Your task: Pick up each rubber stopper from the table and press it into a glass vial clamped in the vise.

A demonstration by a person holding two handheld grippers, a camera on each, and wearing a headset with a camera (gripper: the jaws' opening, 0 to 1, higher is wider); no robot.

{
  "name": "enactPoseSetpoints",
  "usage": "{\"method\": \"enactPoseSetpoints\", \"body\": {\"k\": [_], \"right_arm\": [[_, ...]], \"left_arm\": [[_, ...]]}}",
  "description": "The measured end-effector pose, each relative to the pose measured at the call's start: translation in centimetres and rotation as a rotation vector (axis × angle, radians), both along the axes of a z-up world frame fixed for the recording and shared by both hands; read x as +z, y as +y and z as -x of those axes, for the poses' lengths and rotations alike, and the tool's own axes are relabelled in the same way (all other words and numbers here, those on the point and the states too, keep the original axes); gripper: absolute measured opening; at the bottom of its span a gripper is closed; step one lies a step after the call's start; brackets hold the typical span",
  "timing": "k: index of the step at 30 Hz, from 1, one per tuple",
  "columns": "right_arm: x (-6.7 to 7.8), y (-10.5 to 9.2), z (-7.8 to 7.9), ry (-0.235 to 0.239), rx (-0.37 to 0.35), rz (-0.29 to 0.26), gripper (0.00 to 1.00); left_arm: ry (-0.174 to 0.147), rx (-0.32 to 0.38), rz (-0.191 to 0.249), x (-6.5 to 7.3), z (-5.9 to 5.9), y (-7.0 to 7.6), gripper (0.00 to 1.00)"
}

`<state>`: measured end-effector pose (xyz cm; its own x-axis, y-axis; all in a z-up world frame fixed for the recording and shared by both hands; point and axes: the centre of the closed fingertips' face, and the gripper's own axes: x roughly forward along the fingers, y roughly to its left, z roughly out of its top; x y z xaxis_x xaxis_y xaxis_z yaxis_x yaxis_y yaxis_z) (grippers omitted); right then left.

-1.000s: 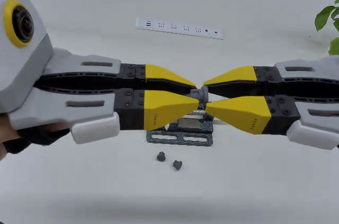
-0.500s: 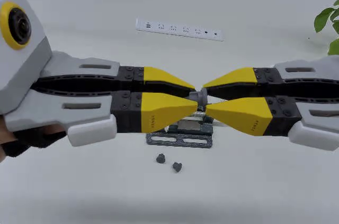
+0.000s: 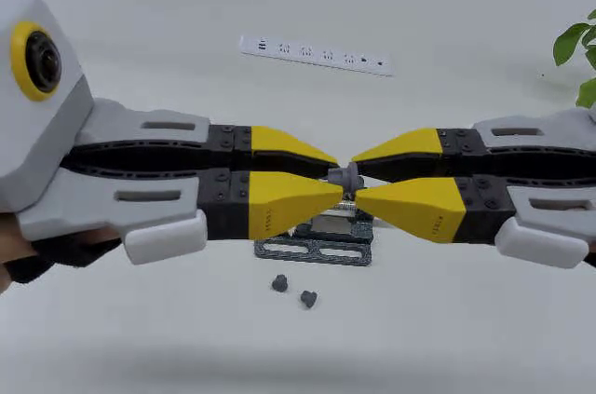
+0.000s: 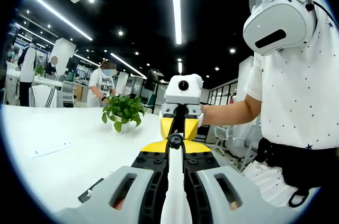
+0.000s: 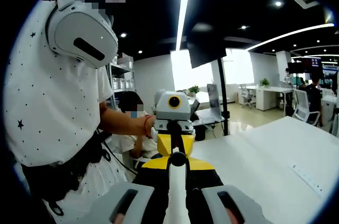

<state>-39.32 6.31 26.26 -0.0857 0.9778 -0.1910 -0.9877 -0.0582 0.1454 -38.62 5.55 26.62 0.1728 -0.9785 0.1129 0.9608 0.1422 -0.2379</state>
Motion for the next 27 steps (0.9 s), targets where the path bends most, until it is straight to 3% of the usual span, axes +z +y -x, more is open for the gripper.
{"method": "enactPoseSetpoints", "body": {"k": [10,12,15,21,25,27], "right_arm": [[-0.5,0.5,-1.8,0.022,-0.012,0.054,0.05],[-1.4,0.3,-2.7,0.023,-0.029,0.115,0.05],[-1.5,0.7,-3.7,0.033,-0.029,0.136,0.05],[-3.1,1.3,-5.8,0.005,-0.022,0.259,0.05],[-5.1,1.4,-7.9,-0.025,-0.029,0.387,0.05],[-6.1,1.5,-8.9,-0.014,-0.035,0.438,0.05]], "left_arm": [[-0.006,0.071,-0.011,-1.1,-0.8,1.7,0.11],[-0.002,0.104,-0.021,-1.6,-1.2,2.4,0.13],[-0.001,0.162,-0.069,-2.8,-2.0,3.2,0.21],[0.0,0.224,-0.115,-4.5,-2.8,4.2,0.34],[-0.012,0.261,-0.159,-5.8,-3.2,4.7,0.43],[-0.009,0.277,-0.178,-6.4,-3.4,5.0,0.47]]}}
